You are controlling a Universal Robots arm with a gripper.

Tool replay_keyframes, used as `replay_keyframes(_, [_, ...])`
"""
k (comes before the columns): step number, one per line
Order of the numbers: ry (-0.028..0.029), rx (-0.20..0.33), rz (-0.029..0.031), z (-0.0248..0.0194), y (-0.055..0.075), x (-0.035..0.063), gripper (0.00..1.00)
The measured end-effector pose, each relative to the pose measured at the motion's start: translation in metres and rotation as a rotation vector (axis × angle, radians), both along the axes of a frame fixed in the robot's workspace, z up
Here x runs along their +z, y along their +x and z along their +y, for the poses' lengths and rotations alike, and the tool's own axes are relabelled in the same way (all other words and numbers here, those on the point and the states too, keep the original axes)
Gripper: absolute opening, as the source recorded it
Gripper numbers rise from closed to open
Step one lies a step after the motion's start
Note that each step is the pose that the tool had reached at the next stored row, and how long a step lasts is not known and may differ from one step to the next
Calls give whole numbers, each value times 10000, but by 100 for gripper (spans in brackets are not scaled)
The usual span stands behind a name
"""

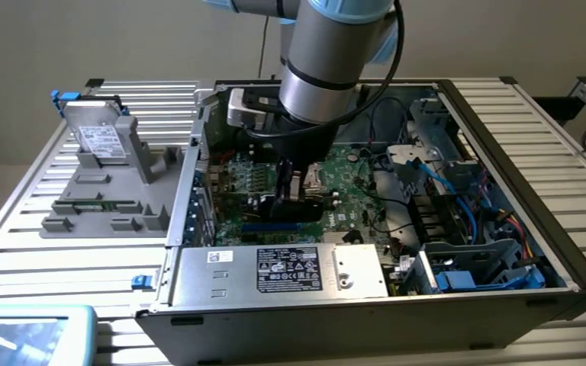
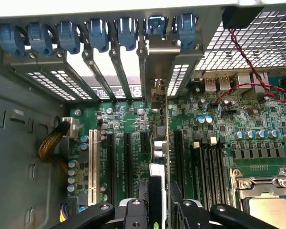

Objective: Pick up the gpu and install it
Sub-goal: 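Insert the gpu into the slot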

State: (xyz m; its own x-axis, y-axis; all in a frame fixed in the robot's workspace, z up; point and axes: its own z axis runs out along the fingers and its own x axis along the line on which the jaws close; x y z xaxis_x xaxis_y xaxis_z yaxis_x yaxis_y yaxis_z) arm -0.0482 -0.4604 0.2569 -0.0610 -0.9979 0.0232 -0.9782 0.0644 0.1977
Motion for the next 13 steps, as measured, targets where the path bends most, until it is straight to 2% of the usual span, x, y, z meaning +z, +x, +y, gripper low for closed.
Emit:
replay_keyframes(7, [-5, 0, 1, 0, -26, -42, 28])
replay_keyframes(13, [-3, 0, 0, 18, -52, -53, 28])
